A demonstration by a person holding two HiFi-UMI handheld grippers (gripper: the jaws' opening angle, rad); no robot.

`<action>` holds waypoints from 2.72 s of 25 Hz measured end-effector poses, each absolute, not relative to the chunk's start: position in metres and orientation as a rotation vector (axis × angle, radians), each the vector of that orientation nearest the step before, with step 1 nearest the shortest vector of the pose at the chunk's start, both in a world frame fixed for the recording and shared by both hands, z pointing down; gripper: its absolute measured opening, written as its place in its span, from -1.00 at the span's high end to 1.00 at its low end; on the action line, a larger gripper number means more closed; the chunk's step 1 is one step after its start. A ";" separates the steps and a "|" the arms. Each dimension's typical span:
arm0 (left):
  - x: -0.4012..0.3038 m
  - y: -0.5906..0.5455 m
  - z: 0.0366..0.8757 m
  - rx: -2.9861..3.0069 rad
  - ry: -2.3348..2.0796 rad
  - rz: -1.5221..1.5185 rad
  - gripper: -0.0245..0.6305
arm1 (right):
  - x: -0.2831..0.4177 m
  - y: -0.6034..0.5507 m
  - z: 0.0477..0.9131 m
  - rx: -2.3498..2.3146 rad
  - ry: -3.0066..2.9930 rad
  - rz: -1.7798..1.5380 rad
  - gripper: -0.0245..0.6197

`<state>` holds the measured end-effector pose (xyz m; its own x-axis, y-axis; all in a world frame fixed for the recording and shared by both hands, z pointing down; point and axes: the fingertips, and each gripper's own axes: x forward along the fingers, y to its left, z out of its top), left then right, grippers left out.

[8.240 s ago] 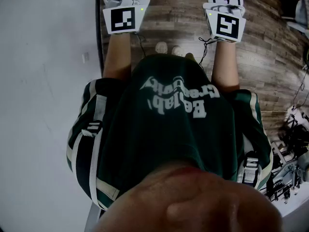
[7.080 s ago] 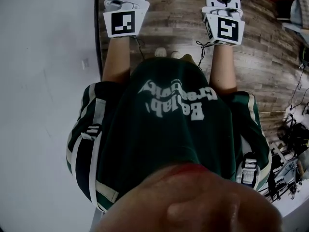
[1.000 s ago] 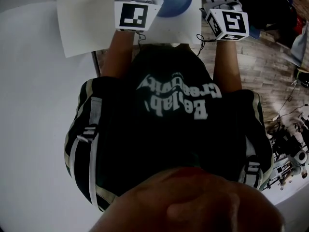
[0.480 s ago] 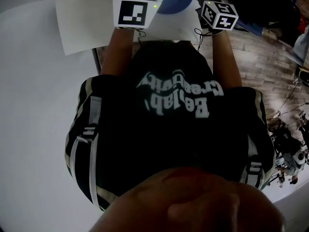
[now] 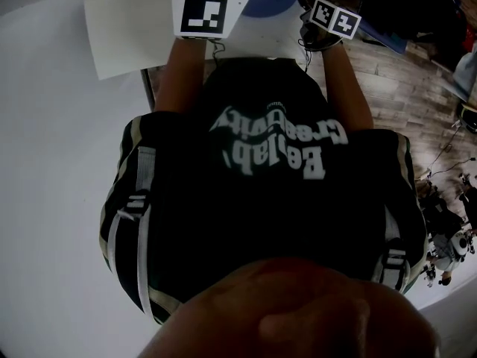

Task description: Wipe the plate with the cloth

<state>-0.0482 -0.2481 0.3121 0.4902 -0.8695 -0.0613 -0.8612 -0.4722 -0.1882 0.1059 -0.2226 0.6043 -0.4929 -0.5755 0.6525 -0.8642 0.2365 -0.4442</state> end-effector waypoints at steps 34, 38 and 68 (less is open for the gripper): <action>-0.072 -0.239 0.323 -2.490 1.585 -0.102 0.61 | 0.088 -0.195 0.697 1.283 -1.772 1.717 0.86; -0.074 -0.238 0.320 -2.487 1.591 -0.094 0.61 | 0.089 -0.203 0.683 1.290 -1.864 1.687 0.90; -0.041 -0.220 0.287 -2.481 1.480 -0.054 0.61 | 0.101 -0.281 0.348 1.588 -2.672 0.702 0.90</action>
